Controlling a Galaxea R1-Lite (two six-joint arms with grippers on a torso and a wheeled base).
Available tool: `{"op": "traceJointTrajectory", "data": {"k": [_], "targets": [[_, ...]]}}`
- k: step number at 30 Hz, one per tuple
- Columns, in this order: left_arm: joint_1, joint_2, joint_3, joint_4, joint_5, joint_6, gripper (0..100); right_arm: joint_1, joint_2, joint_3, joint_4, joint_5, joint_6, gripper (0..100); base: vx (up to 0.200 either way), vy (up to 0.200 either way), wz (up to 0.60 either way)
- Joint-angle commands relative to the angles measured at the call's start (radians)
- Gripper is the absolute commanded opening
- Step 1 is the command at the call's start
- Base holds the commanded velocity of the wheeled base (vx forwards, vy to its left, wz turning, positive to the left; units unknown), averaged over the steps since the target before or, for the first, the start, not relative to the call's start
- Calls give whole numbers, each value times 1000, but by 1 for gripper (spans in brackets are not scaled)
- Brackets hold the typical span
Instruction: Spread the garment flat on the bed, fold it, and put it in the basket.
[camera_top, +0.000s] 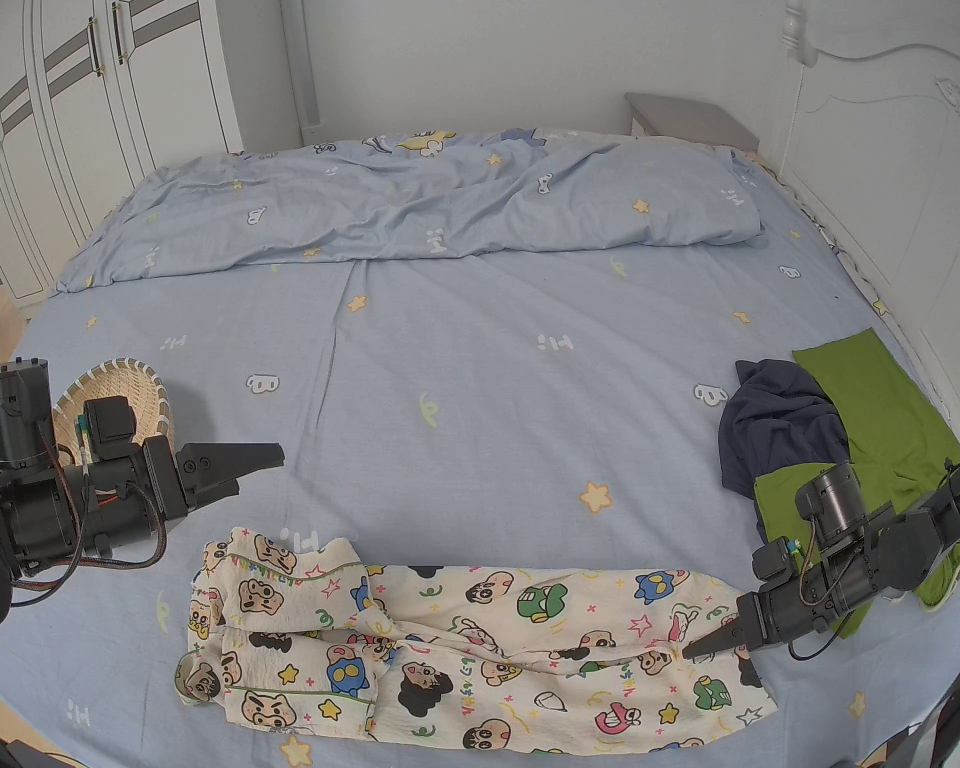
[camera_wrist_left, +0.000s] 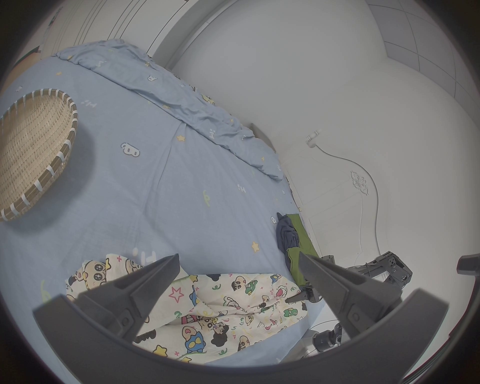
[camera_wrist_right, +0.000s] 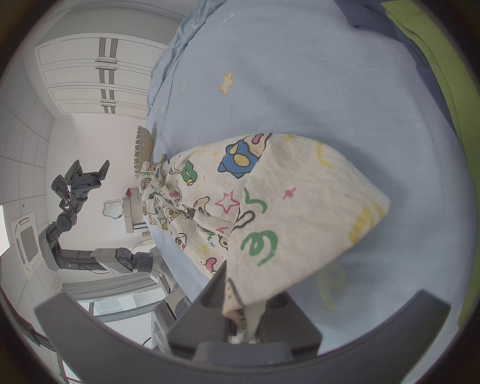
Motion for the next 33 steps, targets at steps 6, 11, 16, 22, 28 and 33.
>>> {"op": "traceJointTrajectory", "data": {"k": [6, 11, 16, 22, 28, 33], "targets": [[2, 2, -4, -3, 0, 0, 100, 0, 2, 1, -1, 1, -1, 0, -167, 0, 0], [2, 4, -6, -4, 2, 0, 100, 0, 2, 1, -1, 1, -1, 0, -40, 0, 0], [4, 7, -8, -12, 11, 1, 100, 0, 2, 2, -1, 1, -1, 0, 0, 0, 0], [6, 9, -12, -10, 11, 1, 100, 0, 2, 2, -1, 1, -1, 0, 0, 0, 0], [10, 5, -23, -4, 11, 1, 100, 1, 0, 2, -1, 1, -1, 0, 0, 0, 0], [6, 2, -21, -3, 9, 1, 100, 0, 2, 5, 0, 1, -1, 0, 0, 200, 0]]}}
